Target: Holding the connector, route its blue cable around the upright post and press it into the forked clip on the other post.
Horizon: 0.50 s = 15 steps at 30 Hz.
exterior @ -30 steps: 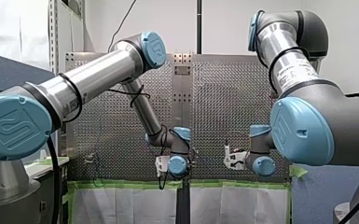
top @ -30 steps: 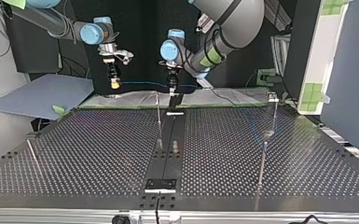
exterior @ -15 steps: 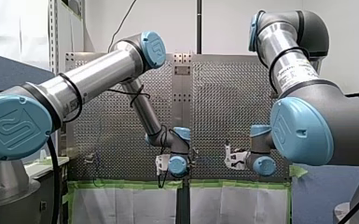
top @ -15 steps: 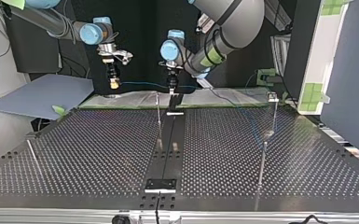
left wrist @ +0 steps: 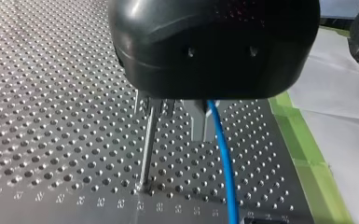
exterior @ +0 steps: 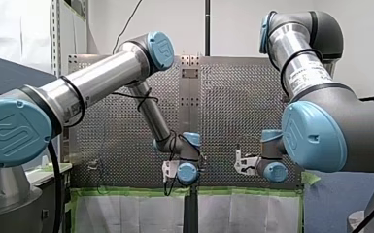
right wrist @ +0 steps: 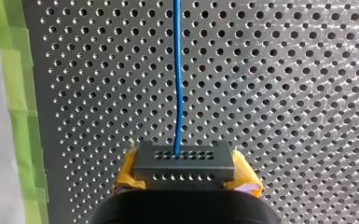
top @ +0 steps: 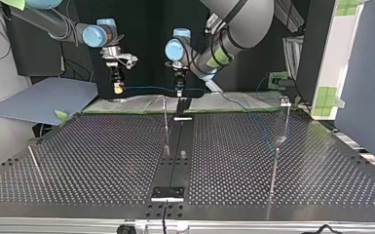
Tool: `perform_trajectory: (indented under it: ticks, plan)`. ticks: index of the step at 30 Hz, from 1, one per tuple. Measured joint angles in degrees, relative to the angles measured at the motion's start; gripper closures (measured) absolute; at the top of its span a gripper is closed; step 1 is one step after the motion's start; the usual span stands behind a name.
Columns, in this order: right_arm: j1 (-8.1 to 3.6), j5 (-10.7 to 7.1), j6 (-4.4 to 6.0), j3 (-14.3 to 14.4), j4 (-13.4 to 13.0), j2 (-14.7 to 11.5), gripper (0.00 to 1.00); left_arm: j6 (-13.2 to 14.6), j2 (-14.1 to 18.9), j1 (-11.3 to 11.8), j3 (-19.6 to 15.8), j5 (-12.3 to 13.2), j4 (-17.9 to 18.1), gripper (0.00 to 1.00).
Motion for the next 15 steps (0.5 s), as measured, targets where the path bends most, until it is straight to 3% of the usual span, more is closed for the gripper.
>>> perform_trajectory:
  ticks: [15]
  plan:
    - [-0.18,0.02,1.45,-1.6,0.0,0.0,0.69,0.2,0.0,-1.1,1.9,-0.2,-0.4,1.00]
